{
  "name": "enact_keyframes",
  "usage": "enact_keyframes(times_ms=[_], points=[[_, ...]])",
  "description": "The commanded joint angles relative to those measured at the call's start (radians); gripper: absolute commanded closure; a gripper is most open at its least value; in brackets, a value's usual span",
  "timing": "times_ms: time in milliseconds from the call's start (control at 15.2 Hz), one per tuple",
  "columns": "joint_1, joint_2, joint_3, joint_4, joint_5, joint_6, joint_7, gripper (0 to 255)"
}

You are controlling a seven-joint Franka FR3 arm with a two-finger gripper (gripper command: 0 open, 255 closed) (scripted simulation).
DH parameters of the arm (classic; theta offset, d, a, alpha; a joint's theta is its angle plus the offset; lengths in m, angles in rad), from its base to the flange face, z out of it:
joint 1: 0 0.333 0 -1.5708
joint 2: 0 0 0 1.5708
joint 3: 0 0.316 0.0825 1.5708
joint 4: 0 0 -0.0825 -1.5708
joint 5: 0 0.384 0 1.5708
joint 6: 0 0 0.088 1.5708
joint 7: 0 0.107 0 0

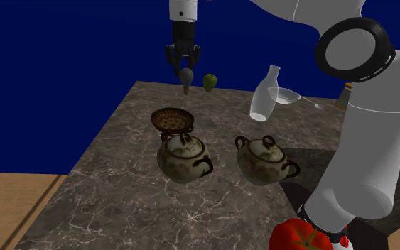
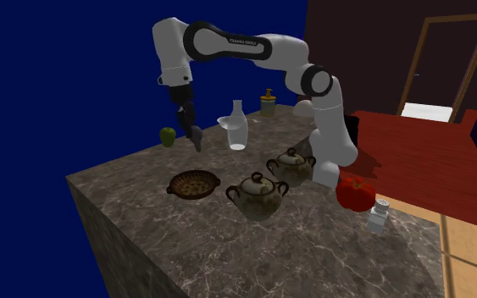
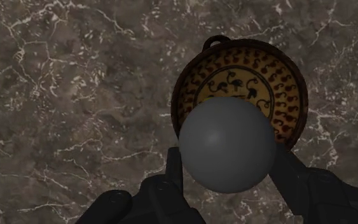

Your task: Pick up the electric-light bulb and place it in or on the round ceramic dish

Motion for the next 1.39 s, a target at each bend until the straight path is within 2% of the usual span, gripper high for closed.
enact_keyframes(times_ms=[0, 132, 660, 1320], points=[[0.031, 0.070, 0.016, 0.123, -0.001, -0.050, 0.048, 255], [0.055, 0.128, 0.025, 0.219, -0.004, -0.088, 0.080, 255], [0.051, 0.062, 0.024, 0.007, 0.000, 0.058, 0.073, 255], [0.048, 0.027, 0.023, -0.180, 0.001, 0.210, 0.067, 255]])
